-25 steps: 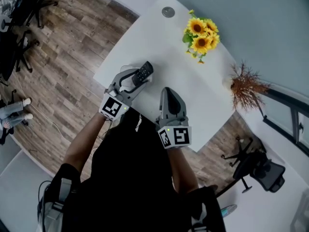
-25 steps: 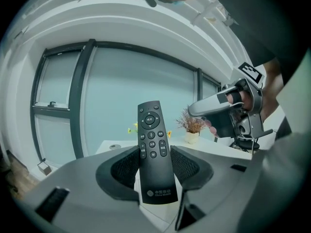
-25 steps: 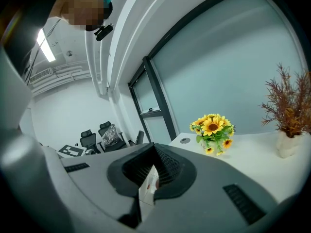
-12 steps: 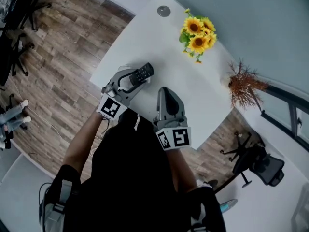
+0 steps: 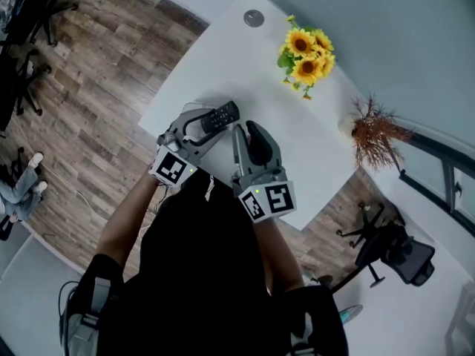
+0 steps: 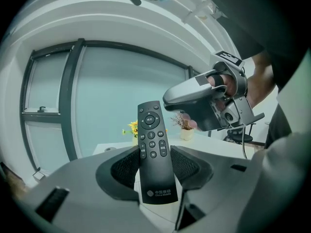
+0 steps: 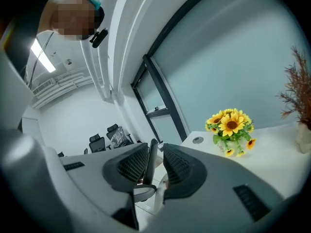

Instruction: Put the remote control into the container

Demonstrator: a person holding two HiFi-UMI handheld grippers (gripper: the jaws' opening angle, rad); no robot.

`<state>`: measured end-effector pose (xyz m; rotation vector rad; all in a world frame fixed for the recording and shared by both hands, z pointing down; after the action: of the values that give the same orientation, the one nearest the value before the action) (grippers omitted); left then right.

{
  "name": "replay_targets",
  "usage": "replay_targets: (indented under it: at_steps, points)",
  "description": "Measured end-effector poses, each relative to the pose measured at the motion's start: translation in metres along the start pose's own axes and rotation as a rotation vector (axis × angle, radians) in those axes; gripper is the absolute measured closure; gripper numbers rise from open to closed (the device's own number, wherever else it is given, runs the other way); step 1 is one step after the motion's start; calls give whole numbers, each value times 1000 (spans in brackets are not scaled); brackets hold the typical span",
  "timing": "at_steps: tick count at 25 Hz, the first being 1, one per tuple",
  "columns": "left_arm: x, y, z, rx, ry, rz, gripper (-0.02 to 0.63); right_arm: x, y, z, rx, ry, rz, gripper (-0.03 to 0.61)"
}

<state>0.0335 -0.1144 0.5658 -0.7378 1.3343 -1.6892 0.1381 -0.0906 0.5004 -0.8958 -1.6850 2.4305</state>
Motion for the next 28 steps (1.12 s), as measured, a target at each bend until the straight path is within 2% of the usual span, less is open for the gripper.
replay_targets:
  at_steps: [3, 11, 14, 23, 28]
  points:
    - [-1, 0, -1, 2, -4, 2, 409, 1, -5, 8, 20, 4, 20, 472]
    - [-2, 0, -2, 5, -19, 12, 408, -4, -6, 22, 20, -17, 57, 470]
    - [-3, -1, -1, 14, -25, 6, 408, -2, -6, 23, 25, -14, 40, 511]
    - [-4, 7, -8, 4, -26, -16, 408, 9, 2, 20, 0, 22, 45, 520]
    - [0, 15, -14, -7, 16, -23, 408, 20, 11, 16, -25, 43, 29, 523]
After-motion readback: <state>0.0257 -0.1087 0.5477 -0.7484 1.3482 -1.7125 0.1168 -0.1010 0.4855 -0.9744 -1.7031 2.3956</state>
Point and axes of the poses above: the fingertips, and each gripper's own axes: z forward along the fingers, x to its left, y out of its top, the point moved 5 cm from there along -z, backward along the fingers, and after that the axes turned 4 degrees about y, right-handed, at the moved point
